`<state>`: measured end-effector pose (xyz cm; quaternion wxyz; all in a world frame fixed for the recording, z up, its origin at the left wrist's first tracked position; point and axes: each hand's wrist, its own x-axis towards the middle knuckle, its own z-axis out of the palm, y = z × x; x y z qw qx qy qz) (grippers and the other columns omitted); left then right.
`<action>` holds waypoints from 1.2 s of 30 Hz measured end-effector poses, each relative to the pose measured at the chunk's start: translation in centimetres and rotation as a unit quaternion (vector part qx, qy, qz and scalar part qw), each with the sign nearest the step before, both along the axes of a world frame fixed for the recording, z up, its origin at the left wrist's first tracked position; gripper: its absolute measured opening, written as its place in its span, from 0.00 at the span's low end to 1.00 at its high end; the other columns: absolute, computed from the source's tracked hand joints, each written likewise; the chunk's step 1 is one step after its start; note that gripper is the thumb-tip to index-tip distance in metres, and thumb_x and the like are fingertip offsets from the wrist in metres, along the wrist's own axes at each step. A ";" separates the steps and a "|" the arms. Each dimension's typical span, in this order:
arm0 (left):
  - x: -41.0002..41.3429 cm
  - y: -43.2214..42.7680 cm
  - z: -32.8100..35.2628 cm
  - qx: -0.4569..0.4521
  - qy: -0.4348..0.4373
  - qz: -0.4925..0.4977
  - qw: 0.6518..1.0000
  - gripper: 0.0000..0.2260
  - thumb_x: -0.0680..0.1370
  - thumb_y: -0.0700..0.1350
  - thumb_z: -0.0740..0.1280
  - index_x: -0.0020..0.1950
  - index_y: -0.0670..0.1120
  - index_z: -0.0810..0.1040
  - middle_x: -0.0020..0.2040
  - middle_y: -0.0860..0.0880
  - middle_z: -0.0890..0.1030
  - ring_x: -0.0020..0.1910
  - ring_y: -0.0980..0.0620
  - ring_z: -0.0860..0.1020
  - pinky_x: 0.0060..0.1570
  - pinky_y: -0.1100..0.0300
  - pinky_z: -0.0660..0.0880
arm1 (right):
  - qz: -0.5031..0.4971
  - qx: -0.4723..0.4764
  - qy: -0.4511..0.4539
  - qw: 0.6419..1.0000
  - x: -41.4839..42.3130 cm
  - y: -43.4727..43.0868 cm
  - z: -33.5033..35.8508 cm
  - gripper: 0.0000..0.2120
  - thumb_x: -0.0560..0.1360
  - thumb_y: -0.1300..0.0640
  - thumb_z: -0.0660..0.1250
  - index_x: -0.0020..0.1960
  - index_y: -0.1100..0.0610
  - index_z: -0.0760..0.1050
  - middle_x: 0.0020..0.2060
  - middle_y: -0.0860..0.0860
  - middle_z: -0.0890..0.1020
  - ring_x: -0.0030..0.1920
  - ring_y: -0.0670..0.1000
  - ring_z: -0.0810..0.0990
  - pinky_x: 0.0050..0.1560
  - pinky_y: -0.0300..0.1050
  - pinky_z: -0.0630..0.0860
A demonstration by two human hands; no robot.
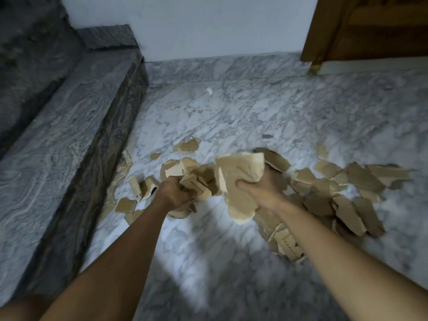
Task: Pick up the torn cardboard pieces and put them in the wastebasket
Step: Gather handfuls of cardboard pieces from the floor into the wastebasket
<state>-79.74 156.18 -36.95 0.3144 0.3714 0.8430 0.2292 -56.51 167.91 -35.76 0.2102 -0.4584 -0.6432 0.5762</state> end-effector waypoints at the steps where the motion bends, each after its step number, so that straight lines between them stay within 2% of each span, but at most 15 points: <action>1: 0.2 0.0 -0.2 -0.028 0.003 -0.009 1.000 0.09 0.67 0.45 0.77 0.46 0.51 0.82 0.44 0.48 0.85 0.46 0.48 0.82 0.49 0.55 0.79 | 0.032 0.031 -0.027 0.999 0.4 -1.2 -0.8 0.12 0.67 0.58 0.76 0.49 0.50 0.80 0.44 0.47 0.85 0.44 0.43 0.84 0.47 0.46 0.82; 4: 0.3 0.9 -0.2 -0.141 0.037 -0.077 0.986 0.13 0.66 0.45 0.79 0.48 0.44 0.84 0.43 0.47 0.83 0.45 0.48 0.80 0.43 0.60 0.75 | 0.169 0.101 -0.151 0.969 1.0 -4.2 -2.6 0.20 0.69 0.55 0.73 0.60 0.49 0.76 0.48 0.44 0.82 0.47 0.46 0.81 0.46 0.44 0.77; 7: -0.3 3.6 0.3 -0.171 0.076 -0.112 0.976 0.15 0.67 0.47 0.79 0.50 0.44 0.83 0.44 0.47 0.80 0.45 0.49 0.77 0.42 0.60 0.73 | 0.247 0.158 -0.253 0.922 0.8 -4.6 -5.3 0.21 0.70 0.55 0.73 0.62 0.51 0.74 0.53 0.50 0.81 0.53 0.54 0.80 0.49 0.46 0.75; 9: -0.9 5.9 0.2 -0.166 0.092 -0.121 0.974 0.14 0.67 0.47 0.79 0.49 0.45 0.81 0.44 0.47 0.79 0.43 0.49 0.76 0.40 0.59 0.72 | 0.242 0.177 -0.262 0.917 0.8 -4.1 -6.2 0.19 0.68 0.52 0.72 0.58 0.49 0.74 0.51 0.50 0.81 0.52 0.54 0.81 0.46 0.46 0.74; 12: -0.8 8.9 -1.2 -0.146 0.111 -0.145 0.972 0.14 0.67 0.46 0.79 0.47 0.43 0.80 0.43 0.46 0.79 0.42 0.48 0.76 0.37 0.58 0.72 | 0.230 0.206 -0.263 0.914 0.8 -3.3 -6.7 0.15 0.68 0.48 0.71 0.53 0.48 0.75 0.45 0.48 0.82 0.46 0.52 0.80 0.39 0.43 0.68; 15: -0.1 10.0 -3.9 -0.134 0.097 -0.166 0.972 0.15 0.69 0.45 0.77 0.52 0.42 0.80 0.46 0.47 0.76 0.45 0.49 0.74 0.42 0.57 0.71 | 0.235 0.197 -0.259 0.916 0.8 -3.3 -8.1 0.15 0.64 0.45 0.71 0.46 0.47 0.71 0.41 0.46 0.80 0.42 0.50 0.80 0.40 0.45 0.76; 17: 0.1 9.9 -5.4 -0.137 0.088 -0.163 0.973 0.14 0.69 0.46 0.77 0.51 0.42 0.82 0.45 0.47 0.78 0.45 0.50 0.75 0.43 0.57 0.71 | 0.242 0.194 -0.273 0.911 0.8 -3.1 -8.3 0.15 0.63 0.43 0.71 0.46 0.46 0.70 0.42 0.47 0.81 0.42 0.51 0.80 0.43 0.48 0.79; 19: 0.0 9.7 -5.9 -0.138 0.093 -0.150 0.975 0.13 0.68 0.49 0.78 0.45 0.42 0.82 0.40 0.47 0.78 0.42 0.49 0.76 0.40 0.57 0.72 | 0.245 0.189 -0.283 0.908 0.9 -3.0 -8.0 0.16 0.64 0.44 0.71 0.48 0.46 0.72 0.42 0.47 0.81 0.44 0.51 0.81 0.39 0.43 0.75; 22: 0.7 9.1 -5.1 -0.137 0.141 -0.150 0.969 0.13 0.69 0.51 0.76 0.39 0.45 0.76 0.37 0.47 0.75 0.42 0.47 0.78 0.38 0.55 0.73 | 0.227 0.193 -0.281 0.912 1.0 -2.7 -7.0 0.15 0.64 0.44 0.71 0.48 0.46 0.73 0.43 0.47 0.81 0.45 0.52 0.82 0.33 0.40 0.66; 24: 1.7 8.4 -4.4 -0.137 0.181 -0.144 0.963 0.15 0.67 0.57 0.73 0.43 0.48 0.76 0.43 0.46 0.78 0.51 0.43 0.78 0.47 0.51 0.77 | 0.230 0.191 -0.293 0.908 1.1 -2.7 -6.7 0.18 0.65 0.43 0.71 0.51 0.47 0.75 0.45 0.48 0.82 0.47 0.53 0.82 0.37 0.41 0.68; 27: 2.9 6.8 -3.4 -0.128 0.206 -0.121 0.963 0.20 0.68 0.60 0.72 0.56 0.52 0.78 0.55 0.46 0.78 0.62 0.42 0.72 0.59 0.47 0.71 | 0.235 0.151 -0.298 0.913 1.5 -2.8 -6.6 0.22 0.62 0.39 0.72 0.52 0.48 0.76 0.45 0.46 0.83 0.45 0.51 0.82 0.39 0.43 0.75; 30: 3.2 4.7 -2.5 -0.070 0.212 -0.090 0.971 0.18 0.70 0.58 0.72 0.56 0.53 0.75 0.53 0.49 0.78 0.61 0.42 0.70 0.59 0.47 0.69 | 0.207 0.043 -0.231 0.950 2.6 0.6 -5.4 0.21 0.61 0.42 0.74 0.49 0.51 0.78 0.42 0.47 0.85 0.44 0.47 0.83 0.47 0.51 0.83; 32: 3.2 3.5 -2.4 -0.028 0.161 -0.078 0.983 0.13 0.69 0.54 0.73 0.49 0.54 0.76 0.49 0.50 0.80 0.55 0.44 0.76 0.53 0.50 0.75 | 0.159 0.019 -0.177 0.971 3.5 4.6 -3.8 0.28 0.59 0.43 0.77 0.56 0.51 0.77 0.49 0.48 0.84 0.51 0.47 0.82 0.53 0.52 0.81; 34: 3.3 2.9 -2.5 0.003 0.056 -0.048 0.997 0.10 0.69 0.51 0.75 0.45 0.55 0.76 0.46 0.51 0.82 0.49 0.47 0.80 0.50 0.52 0.78 | 0.118 -0.026 -0.124 0.985 4.3 7.5 -1.7 0.33 0.61 0.44 0.79 0.64 0.50 0.76 0.56 0.46 0.82 0.57 0.49 0.80 0.53 0.46 0.79; 36: 3.9 3.1 -2.4 0.053 -0.049 0.022 0.997 0.10 0.69 0.51 0.77 0.46 0.55 0.80 0.46 0.53 0.85 0.48 0.50 0.82 0.52 0.54 0.79 | 0.099 -0.076 -0.075 0.989 5.1 8.6 -0.3 0.24 0.70 0.52 0.77 0.64 0.51 0.77 0.55 0.47 0.83 0.57 0.50 0.81 0.48 0.40 0.77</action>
